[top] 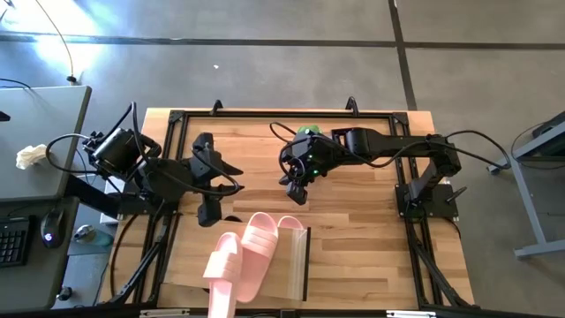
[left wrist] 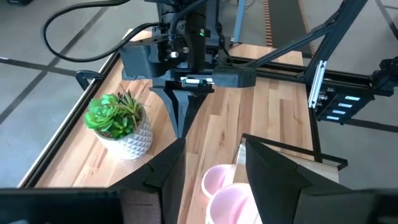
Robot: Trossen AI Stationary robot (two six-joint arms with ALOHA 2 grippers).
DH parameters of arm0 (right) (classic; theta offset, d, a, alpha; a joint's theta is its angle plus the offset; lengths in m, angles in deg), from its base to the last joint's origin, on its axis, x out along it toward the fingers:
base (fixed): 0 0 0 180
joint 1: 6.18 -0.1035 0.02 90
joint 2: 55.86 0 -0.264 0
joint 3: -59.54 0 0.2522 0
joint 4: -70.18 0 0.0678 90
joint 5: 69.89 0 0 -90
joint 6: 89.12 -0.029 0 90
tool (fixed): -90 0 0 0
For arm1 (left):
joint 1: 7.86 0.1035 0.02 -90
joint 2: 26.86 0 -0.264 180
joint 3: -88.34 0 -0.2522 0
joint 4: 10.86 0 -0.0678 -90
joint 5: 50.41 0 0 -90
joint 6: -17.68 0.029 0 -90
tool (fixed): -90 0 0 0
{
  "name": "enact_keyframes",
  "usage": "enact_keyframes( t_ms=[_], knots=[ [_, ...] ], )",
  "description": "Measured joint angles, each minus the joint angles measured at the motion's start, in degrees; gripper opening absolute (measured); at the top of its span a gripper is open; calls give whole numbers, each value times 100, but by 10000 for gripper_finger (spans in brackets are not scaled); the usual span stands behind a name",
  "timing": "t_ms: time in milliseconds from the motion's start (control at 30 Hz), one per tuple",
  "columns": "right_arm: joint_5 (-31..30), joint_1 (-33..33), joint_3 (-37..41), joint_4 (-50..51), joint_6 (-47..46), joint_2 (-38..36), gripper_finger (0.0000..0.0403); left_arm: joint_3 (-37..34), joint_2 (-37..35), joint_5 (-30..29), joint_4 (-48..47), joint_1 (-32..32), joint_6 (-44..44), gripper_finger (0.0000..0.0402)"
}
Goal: Pick and place slides into the shelf
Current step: Adjust the pink slides on the shelf
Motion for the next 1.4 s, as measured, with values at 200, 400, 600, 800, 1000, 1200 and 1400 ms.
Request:
enact_keyframes(
  t_ms=[200, 400, 600, 800, 1000, 1200, 1400],
  knots=[
    [0, 0, 0, 0, 0, 0, 0, 0, 0, 0, 0, 0, -42, 150],
    [-2, 0, 0, 2, 0, 0, 0, 0, 0, 16, 0, 0, -97, 150],
    [0, 1, 0, 1, 0, 0, 0, 0, 0, 105, 0, 0, -169, 150],
    [0, 2, 0, 0, 0, 0, 0, 0, 0, 357, 0, 0, -286, 150],
    [0, 2, 0, 2, 0, 0, 0, 0, 0, 999, -77, 0, -291, 150],
    [0, 2, 0, 2, 0, 0, 0, 0, 0, 2787, -868, -2, -358, 150],
    [-2, 2, 0, 2, 0, 0, 0, -166, 33, 4207, -903, -250, -875, 150]
  ],
)
